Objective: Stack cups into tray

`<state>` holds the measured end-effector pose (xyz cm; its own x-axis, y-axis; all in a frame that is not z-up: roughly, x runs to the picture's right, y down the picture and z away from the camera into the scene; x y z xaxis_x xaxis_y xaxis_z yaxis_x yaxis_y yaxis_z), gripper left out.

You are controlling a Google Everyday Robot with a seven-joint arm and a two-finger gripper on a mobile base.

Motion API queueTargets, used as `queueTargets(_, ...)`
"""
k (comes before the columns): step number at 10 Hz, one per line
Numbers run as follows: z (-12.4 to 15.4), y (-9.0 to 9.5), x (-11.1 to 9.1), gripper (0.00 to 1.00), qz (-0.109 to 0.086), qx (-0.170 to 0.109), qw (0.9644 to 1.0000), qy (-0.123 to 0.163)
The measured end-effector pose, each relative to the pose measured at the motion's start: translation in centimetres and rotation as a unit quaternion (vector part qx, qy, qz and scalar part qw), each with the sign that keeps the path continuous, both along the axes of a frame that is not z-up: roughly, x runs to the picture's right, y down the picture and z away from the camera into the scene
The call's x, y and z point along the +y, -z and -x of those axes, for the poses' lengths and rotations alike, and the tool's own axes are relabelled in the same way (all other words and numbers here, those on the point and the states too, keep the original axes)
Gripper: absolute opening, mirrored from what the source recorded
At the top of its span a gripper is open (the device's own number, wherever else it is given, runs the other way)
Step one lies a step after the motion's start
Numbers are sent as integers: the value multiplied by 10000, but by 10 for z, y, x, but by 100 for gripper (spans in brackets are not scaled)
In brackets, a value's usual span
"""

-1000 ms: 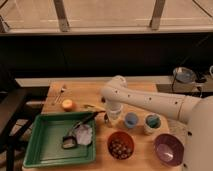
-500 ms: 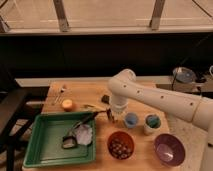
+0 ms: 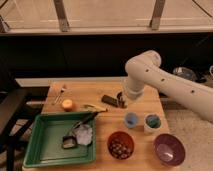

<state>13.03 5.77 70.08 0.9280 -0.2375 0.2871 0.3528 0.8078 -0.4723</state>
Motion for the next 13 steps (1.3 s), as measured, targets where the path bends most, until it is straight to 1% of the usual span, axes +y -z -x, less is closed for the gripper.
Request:
queueTargets(1, -13, 4, -8, 0, -90, 96, 9999, -76)
queueTargets(3, -23, 1, -8, 0, -111, 254, 9995, -160)
queueTargets(4, -25, -5, -3, 0, -60, 316, 9993, -214)
queueTargets(6, -36, -26, 15, 0, 76, 500, 9983, -304)
queueTargets(7, -40, -33, 22, 0, 148, 562, 9977, -340)
queueTargets(8, -41, -36, 27, 0, 196, 597, 9974, -358)
queueTargets(10, -47, -36, 38, 0, 289, 664, 9966, -394)
queueTargets(13, -53, -23, 59, 0, 384, 649, 9962, -428)
